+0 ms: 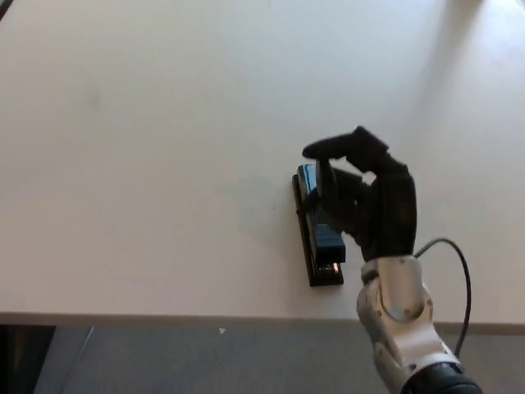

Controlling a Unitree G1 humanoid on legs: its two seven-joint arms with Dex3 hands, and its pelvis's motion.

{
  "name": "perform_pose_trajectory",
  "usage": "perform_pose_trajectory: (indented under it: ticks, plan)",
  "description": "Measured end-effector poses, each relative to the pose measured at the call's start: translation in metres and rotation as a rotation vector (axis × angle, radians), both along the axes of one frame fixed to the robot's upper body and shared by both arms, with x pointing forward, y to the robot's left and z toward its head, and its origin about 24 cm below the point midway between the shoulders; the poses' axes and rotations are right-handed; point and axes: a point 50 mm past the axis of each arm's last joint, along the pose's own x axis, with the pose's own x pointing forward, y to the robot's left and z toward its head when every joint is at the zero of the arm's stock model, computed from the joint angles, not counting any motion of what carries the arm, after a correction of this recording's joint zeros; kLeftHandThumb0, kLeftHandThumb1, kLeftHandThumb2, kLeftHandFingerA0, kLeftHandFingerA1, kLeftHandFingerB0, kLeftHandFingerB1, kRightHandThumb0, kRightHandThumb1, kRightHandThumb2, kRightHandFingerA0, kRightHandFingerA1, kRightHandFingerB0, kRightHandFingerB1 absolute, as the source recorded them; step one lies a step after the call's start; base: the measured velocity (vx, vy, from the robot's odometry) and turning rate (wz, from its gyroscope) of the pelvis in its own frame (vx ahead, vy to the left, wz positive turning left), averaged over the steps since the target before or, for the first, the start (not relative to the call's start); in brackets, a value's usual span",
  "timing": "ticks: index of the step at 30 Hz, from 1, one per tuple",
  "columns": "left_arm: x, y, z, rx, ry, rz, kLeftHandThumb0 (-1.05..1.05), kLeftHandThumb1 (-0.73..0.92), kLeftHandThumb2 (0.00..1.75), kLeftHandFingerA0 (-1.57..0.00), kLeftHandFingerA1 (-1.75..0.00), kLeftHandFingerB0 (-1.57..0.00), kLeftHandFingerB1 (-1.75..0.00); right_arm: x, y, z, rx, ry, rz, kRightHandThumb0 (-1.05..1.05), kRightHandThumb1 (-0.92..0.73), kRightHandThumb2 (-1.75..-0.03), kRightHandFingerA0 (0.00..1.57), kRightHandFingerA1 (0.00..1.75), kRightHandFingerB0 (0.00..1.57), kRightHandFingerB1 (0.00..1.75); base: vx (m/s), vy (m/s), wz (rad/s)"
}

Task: The robot uses its right hand to press on the stapler that is in the middle of the desk

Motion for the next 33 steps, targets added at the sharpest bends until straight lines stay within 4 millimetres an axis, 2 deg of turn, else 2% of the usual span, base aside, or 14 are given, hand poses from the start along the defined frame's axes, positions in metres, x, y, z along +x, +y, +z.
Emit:
perform_pose_trajectory:
  ticks: [3, 7, 8, 9, 11, 15, 19, 21, 22, 24, 26, 27, 29, 33]
  plan:
    - [0.013, -0.001, 0.005, 0.0, -0.035, -0.01, -0.49, 0.92, 0.91, -0.05, -0.2, 0.0, -0.18, 0.008, -0.004, 0.031, 0.011, -0.095, -0.003, -0.14, -0.75, -0.8, 1.27, 1.16, 0.79, 1.01, 0.0, 0.0, 0.0]
    - [0.028, -0.003, 0.011, 0.0, -0.072, -0.02, -0.48, 0.92, 0.91, -0.01, -0.2, -0.02, -0.19, 0.013, -0.017, 0.066, 0.014, -0.202, -0.024, -0.09, -0.76, -0.83, 1.27, 1.19, 0.77, 1.06, 0.0, 0.0, 0.0]
    - [0.03, -0.003, 0.012, 0.001, -0.079, -0.022, -0.42, 0.92, 0.88, 0.0, -0.18, 0.0, -0.17, 0.013, -0.022, 0.075, 0.014, -0.229, -0.032, -0.08, -0.77, -0.87, 1.25, 1.22, 0.73, 1.2, 0.0, 0.0, 0.0]
    - [0.032, -0.004, 0.013, 0.001, -0.083, -0.024, -0.42, 0.92, 0.88, 0.0, -0.18, 0.0, -0.17, 0.014, -0.025, 0.08, 0.014, -0.243, -0.038, -0.08, -0.77, -0.87, 1.25, 1.22, 0.73, 1.2, 0.0, 0.0, 0.0]
    - [0.038, -0.004, 0.015, 0.001, -0.099, -0.028, -0.43, 0.92, 0.89, 0.0, -0.17, 0.0, -0.17, 0.013, -0.039, 0.1, 0.007, -0.302, -0.064, -0.02, -0.72, -0.94, 1.21, 1.34, 0.77, 1.15, 0.0, 0.0, 0.0]
    - [0.047, -0.005, 0.02, 0.001, -0.123, -0.034, -0.46, 0.92, 0.93, -0.01, -0.19, -0.01, -0.17, 0.011, -0.069, 0.127, -0.018, -0.376, -0.128, 0.07, -0.72, -0.98, 1.19, 1.29, 0.78, 1.1, 0.0, 0.0, 0.0]
    - [0.056, -0.005, 0.025, 0.005, -0.147, -0.039, -0.42, 0.92, 0.88, 0.0, -0.18, 0.0, -0.17, 0.004, -0.119, 0.153, -0.071, -0.424, -0.239, -0.02, -0.57, -1.1, 1.22, 1.25, 0.79, 1.19, 0.0, 0.0, 0.0]
    - [0.06, -0.005, 0.028, 0.007, -0.16, -0.042, -0.43, 0.92, 0.89, 0.0, -0.13, 0.0, -0.14, -0.002, -0.147, 0.165, -0.094, -0.439, -0.304, -0.16, -0.45, -1.14, 1.3, 1.22, 0.9, 1.07, 0.0, 0.0, 0.0]
    - [0.062, -0.005, 0.029, 0.009, -0.165, -0.043, -0.55, 0.86, 1.02, 0.0, -0.19, 0.0, -0.19, -0.006, -0.161, 0.171, -0.107, -0.447, -0.341, -0.14, -0.47, -1.09, 1.32, 1.22, 0.94, 1.02, 0.0, 0.0, 0.0]
    - [0.065, -0.004, 0.032, 0.012, -0.174, -0.044, -0.55, 0.86, 1.02, 0.0, -0.2, 0.0, -0.2, -0.016, -0.187, 0.18, -0.128, -0.456, -0.415, -0.18, -0.49, -1.05, 1.32, 1.2, 0.88, 0.97, 0.0, 0.0, 0.0]
    - [0.067, -0.004, 0.033, 0.014, -0.18, -0.045, -0.43, 0.92, 0.87, 0.0, -0.2, 0.0, -0.18, -0.026, -0.207, 0.186, -0.143, -0.456, -0.474, -0.15, -0.5, -1.1, 1.34, 1.23, 0.95, 1.01, 0.0, 0.0, 0.0]
    - [0.069, -0.004, 0.035, 0.015, -0.184, -0.046, -0.43, 0.92, 0.88, 0.0, -0.2, 0.0, -0.17, -0.035, -0.225, 0.189, -0.156, -0.45, -0.529, -0.18, -0.5, -1.1, 1.34, 1.21, 0.94, 1.0, 0.0, 0.0, 0.0]
    - [0.069, -0.004, 0.035, 0.015, -0.184, -0.045, -0.47, 0.92, 0.93, -0.03, -0.21, 0.0, -0.18, -0.049, -0.249, 0.192, -0.174, -0.436, -0.601, -0.19, -0.46, -1.12, 1.35, 1.23, 1.0, 1.04, 0.0, 0.0, 0.0]
    - [0.071, -0.004, 0.035, 0.011, -0.179, -0.041, -0.46, 0.92, 0.9, -0.02, -0.21, -0.03, -0.17, -0.079, -0.291, 0.188, -0.194, -0.38, -0.743, -0.24, -0.5, -1.11, 1.36, 1.24, 0.97, 1.06, 0.0, 0.0, 0.0]
